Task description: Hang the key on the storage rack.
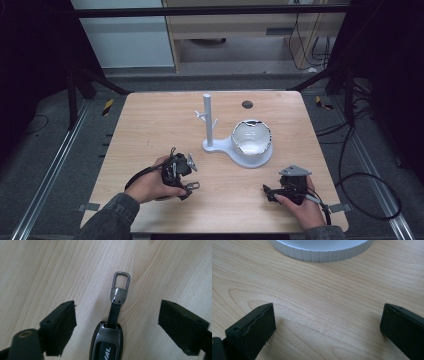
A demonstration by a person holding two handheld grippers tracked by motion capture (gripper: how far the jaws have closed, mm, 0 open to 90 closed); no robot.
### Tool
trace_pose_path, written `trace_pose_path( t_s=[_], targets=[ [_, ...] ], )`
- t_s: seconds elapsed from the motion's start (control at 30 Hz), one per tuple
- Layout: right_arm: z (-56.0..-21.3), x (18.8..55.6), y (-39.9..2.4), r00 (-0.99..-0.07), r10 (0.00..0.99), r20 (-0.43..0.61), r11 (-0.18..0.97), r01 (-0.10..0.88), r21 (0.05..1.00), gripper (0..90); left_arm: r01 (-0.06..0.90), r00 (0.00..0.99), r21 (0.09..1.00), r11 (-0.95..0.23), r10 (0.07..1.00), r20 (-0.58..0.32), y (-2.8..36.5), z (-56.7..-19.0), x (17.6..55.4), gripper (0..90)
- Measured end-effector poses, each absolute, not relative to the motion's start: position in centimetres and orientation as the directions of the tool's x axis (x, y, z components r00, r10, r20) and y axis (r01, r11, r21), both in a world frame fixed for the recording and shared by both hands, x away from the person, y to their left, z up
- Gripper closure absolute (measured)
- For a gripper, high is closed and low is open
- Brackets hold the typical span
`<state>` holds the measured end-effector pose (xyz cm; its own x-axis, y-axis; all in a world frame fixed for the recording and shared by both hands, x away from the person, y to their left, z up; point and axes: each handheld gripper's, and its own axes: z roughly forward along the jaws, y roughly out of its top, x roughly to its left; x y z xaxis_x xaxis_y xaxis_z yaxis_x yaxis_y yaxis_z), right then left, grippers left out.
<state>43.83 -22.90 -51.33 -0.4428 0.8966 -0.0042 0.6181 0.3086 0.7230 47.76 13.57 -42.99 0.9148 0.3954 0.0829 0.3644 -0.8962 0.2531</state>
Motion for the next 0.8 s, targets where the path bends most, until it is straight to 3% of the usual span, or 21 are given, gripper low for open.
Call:
trace_pose_path(
  t_s=[0.3,0.43,0.8],
  targets=[
    [-51.3,43.8,-22.9,-0.445,0.895,-0.005,0.311,0.616,0.724,0.4,0.342,0.930,0.153,-0.927,0.357,0.084,12.7,-44.0,48.1,27.0],
    [-51.3,43.8,-22.9,-0.446,0.895,-0.006,0.312,0.616,0.724,0.4,0.308,0.946,0.099,-0.946,0.316,0.076,12.1,-44.6,48.1,38.7],
    [-51.3,43.8,-22.9,-0.445,0.896,-0.005,0.310,0.617,0.723,0.4,0.291,0.955,0.036,-0.956,0.292,0.056,11.6,-45.3,48.9,57.3]
  ],
)
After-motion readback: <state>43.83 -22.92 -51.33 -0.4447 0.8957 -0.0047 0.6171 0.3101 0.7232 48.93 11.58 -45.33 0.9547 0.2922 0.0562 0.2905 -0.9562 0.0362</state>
